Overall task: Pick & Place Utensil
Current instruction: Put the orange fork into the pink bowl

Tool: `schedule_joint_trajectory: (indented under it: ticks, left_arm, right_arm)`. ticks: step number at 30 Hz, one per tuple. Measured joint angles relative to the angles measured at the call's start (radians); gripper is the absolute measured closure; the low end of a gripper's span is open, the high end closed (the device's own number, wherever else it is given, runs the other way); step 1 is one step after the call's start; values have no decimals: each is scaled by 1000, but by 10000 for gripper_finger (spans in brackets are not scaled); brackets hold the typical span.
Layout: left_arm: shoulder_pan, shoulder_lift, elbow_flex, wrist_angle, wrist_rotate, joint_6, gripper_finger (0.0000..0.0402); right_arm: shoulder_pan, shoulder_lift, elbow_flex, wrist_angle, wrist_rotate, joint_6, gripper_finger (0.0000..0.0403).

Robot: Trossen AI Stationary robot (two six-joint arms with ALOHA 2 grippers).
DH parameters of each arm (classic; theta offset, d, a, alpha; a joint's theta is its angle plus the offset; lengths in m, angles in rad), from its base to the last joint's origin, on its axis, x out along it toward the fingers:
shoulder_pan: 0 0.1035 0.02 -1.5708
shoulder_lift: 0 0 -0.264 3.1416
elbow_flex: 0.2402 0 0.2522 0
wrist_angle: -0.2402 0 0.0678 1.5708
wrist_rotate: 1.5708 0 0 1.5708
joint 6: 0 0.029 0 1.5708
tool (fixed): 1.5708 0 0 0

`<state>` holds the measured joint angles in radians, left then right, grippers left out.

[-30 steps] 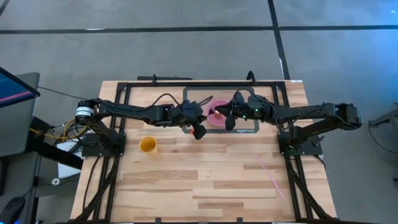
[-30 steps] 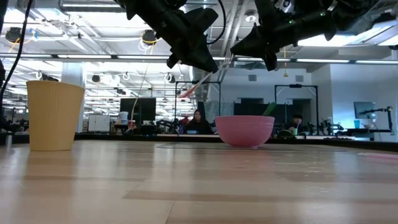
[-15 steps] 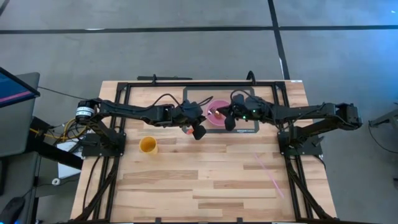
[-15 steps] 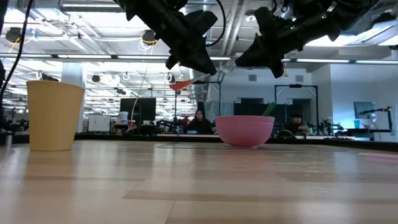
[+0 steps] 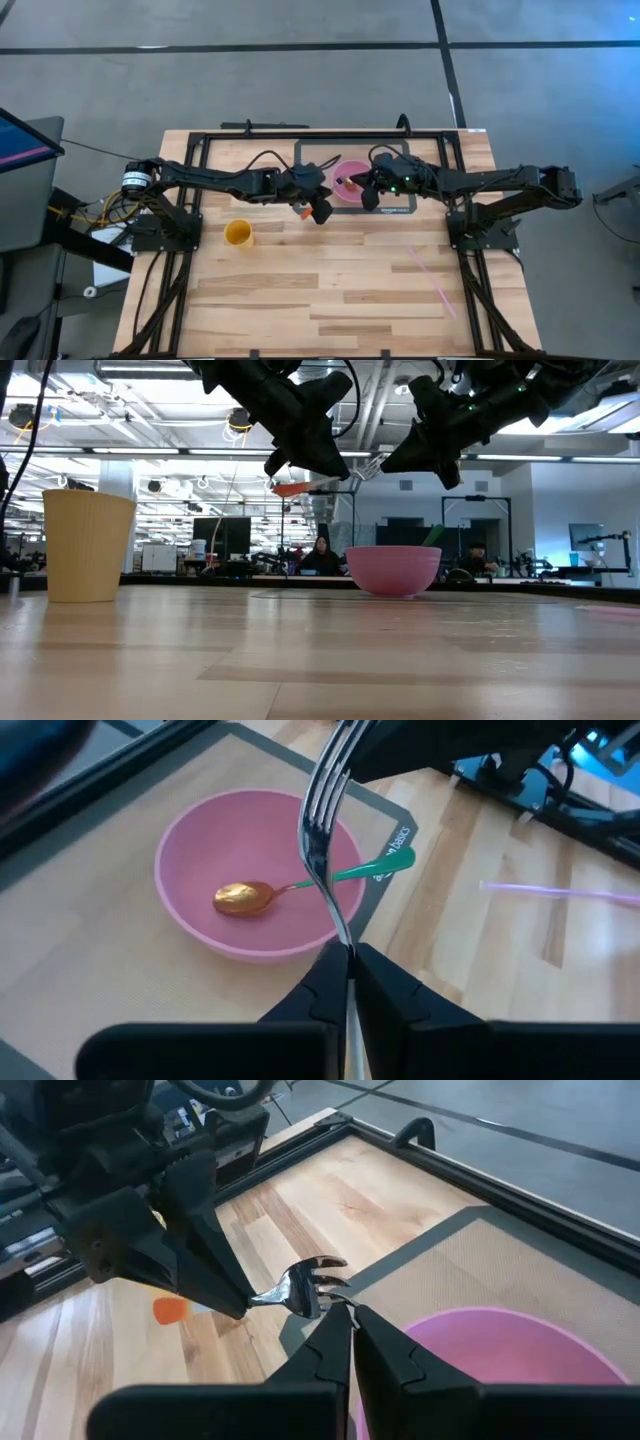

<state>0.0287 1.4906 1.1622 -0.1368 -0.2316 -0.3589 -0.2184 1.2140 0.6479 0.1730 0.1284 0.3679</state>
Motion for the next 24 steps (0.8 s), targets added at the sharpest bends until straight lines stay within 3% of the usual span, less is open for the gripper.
schedule_joint_trajectory:
  ticks: [7, 13, 24]
  left_arm:
    - [58, 0, 0, -5, 150, -132, 394]
    - [141, -1, 3, -9, 292, -247, 396]
    - [265, 64, 4, -14, 429, -393, 397]
  right_arm:
    - [0, 0, 0, -29, 0, 0, 397]
    - [-1, 3, 0, -79, 10, -31, 358]
    - [-1, 2, -1, -180, 8, -64, 314]
